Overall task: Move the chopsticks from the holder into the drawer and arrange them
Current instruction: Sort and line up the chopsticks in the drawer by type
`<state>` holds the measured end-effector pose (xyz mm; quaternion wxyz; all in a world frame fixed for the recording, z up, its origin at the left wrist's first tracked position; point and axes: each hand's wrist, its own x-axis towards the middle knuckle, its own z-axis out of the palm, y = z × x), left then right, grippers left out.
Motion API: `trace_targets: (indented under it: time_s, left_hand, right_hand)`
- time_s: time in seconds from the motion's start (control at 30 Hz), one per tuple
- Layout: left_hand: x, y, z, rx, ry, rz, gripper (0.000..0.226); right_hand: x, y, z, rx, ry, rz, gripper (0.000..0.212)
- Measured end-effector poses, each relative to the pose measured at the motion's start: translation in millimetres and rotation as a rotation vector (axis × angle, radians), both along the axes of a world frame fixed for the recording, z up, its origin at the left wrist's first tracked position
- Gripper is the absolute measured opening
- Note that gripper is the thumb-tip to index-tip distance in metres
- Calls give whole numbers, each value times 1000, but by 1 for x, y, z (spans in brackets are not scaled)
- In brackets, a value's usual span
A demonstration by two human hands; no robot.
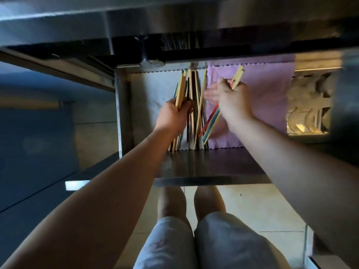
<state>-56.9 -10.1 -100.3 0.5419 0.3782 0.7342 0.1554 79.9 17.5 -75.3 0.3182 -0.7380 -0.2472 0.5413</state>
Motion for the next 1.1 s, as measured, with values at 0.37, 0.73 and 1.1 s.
trace_targets:
  time_s: [0.37,0.73,1.1]
  left_hand:
    - [5,16,-63,-63,192,-179,6]
    - [-30,-2,-61,-29,380,-264,26]
    - [-8,-9,-67,-35,509,-507,18]
  right_hand:
    - [0,19,-97,-209,-301,359,24]
    - [43,-18,-97,-178,-462,519,12]
    - [9,-42,-110,-70,-520,646,9]
